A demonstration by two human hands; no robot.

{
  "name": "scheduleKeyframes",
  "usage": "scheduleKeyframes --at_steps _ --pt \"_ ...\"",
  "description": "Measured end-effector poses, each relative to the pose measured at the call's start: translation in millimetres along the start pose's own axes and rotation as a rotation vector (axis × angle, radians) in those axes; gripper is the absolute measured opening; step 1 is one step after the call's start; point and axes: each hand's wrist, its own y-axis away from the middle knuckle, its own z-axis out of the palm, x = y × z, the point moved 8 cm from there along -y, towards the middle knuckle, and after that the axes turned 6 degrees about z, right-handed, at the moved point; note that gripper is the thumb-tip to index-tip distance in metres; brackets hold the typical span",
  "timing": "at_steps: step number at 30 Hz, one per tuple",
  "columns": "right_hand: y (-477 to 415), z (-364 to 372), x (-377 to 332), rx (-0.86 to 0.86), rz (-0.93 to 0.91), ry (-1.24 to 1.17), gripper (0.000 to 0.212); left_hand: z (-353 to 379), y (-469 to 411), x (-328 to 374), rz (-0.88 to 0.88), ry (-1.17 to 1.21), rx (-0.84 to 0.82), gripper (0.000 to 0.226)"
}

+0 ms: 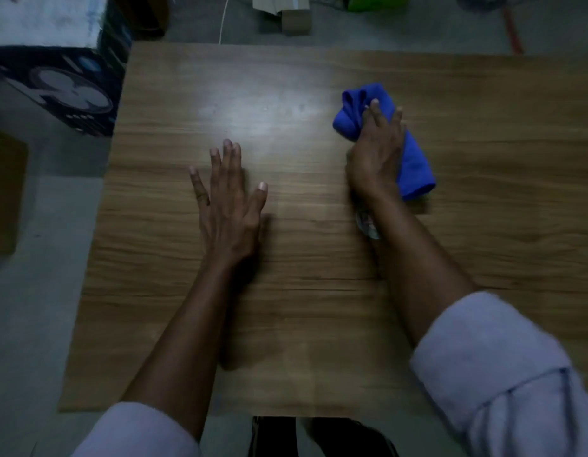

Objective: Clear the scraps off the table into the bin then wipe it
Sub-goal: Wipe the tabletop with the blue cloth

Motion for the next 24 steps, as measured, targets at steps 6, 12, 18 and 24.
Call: scheduleKeyframes --at_steps 6,12,18,24 --pt "82 29 -113 -0.236 -0.348 -0.144 0.064 -2 -2 -3 -0.015 0.085 0.016 0.078" --pt "115 22 -64 -0.208 -0.563 -0.257 0.065 -7 -3 -8 -0.061 0.248 0.082 0.078" --pt "34 2 3 0.030 -0.162 -0.122 0.052 -5 -49 7 -0.058 0.331 0.082 0.071" --pt "31 39 -107 -0.066 -0.198 -0.099 0.056 1 -82 0 -0.138 0.473 0.121 0.060"
